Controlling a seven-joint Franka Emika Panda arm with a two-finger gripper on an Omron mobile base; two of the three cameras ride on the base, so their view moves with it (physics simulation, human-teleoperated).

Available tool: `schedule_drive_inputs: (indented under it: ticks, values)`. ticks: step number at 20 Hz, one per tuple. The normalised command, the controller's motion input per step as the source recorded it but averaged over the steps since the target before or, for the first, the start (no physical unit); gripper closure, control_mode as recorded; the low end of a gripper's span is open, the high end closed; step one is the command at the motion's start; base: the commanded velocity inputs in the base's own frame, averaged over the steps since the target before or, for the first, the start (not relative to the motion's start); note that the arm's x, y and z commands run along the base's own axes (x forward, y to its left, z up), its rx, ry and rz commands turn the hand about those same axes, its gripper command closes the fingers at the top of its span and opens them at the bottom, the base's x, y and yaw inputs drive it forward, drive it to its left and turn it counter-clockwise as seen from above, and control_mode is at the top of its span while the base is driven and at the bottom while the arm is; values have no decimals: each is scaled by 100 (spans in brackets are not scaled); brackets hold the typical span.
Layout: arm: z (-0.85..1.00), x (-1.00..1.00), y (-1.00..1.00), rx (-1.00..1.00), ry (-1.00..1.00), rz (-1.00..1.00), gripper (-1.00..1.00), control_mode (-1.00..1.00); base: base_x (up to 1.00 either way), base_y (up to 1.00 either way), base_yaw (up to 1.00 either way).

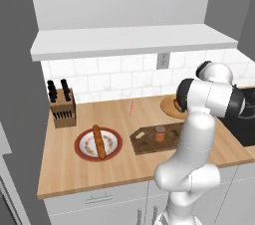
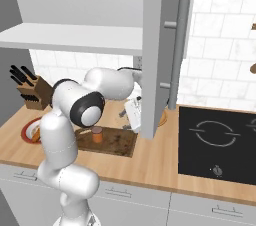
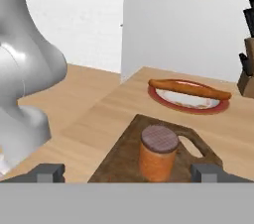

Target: From the different types of pastries on the counter, select a croissant and place it on the cutting board. Then retrieve a jar of jam from the cabinet and place it alongside the croissant on the cutting board.

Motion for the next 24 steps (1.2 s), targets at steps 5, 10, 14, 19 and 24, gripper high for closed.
schedule_drive_inputs:
  ticks: [5,10,14,19,24]
  values:
    - [21,3,0,-14,-5,17,-100,-100,0,0,0]
    - [16,24,0,-12,-1,10,-100,-100,0,0,0]
    - [20,30,-1,-9,0,5,-100,-100,0,0,0]
    - [0,69,-19,-5,0,0,-100,-100,0,0,0]
    - [-2,8,-3,0,0,1,-100,-100,0,0,0]
